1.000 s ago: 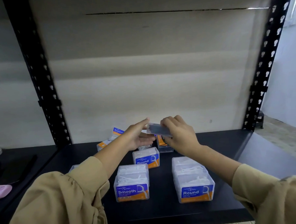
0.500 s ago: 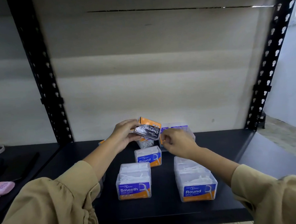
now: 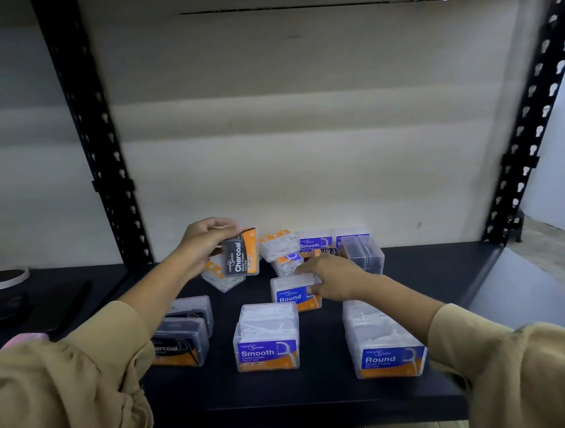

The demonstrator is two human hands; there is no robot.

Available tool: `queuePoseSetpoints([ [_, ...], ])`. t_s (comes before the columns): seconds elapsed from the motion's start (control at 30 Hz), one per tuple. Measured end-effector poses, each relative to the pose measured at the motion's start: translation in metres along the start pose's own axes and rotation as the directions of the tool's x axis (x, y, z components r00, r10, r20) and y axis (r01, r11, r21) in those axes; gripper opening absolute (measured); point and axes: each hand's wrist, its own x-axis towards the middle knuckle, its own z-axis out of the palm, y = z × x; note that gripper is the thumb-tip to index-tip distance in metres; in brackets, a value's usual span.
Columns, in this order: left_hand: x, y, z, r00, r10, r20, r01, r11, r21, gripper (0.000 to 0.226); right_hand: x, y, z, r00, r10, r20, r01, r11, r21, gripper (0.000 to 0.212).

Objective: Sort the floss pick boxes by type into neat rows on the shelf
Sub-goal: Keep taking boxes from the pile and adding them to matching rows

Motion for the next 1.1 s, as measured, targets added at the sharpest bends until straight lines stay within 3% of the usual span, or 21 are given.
queuePoseSetpoints([
  [0.17,0.006,-0.008,-0.04,0.979,0.054,0.198,-0.135,0.896,0.422,0.019,-0.005,0.013,-0.007,0.999,0.044,0.013,-0.045,0.999,0.031,0.05],
  [0.27,0.008,-0.013,-0.049,0.948,-0.015,0.319,-0.2,0.751,0.63,0.023,-0.007,0.02,-0.01,0.997,0.071,0.027,-0.073,0.996,0.06,0.047],
  [0.4,0.011,-0.019,-0.046,0.915,-0.143,0.377,-0.245,0.544,0.803,0.023,-0.01,0.025,-0.013,0.996,0.081,0.037,-0.083,0.993,0.079,0.047],
  [0.67,0.012,-0.023,-0.039,0.857,-0.255,0.448,-0.312,0.436,0.844,0.022,-0.006,0.014,-0.022,0.991,0.077,0.107,-0.096,0.979,0.182,0.041],
  [0.8,0.011,-0.031,-0.043,0.836,-0.309,0.454,-0.274,0.482,0.832,0.026,-0.001,0.006,-0.021,0.988,0.054,0.145,-0.082,0.978,0.19,0.042],
  [0.9,0.011,-0.033,-0.044,0.85,-0.291,0.439,-0.223,0.555,0.801,0.043,-0.001,0.007,-0.022,0.985,0.059,0.162,-0.094,0.972,0.217,0.042],
  [1.0,0.011,-0.033,-0.048,0.863,-0.306,0.403,-0.219,0.492,0.843,0.037,-0.007,0.015,-0.026,0.982,0.072,0.177,-0.112,0.967,0.23,0.04],
  [1.1,0.013,-0.036,-0.056,0.88,-0.316,0.355,-0.166,0.496,0.852,0.034,-0.017,0.032,-0.029,0.976,0.087,0.198,-0.13,0.968,0.216,0.036],
])
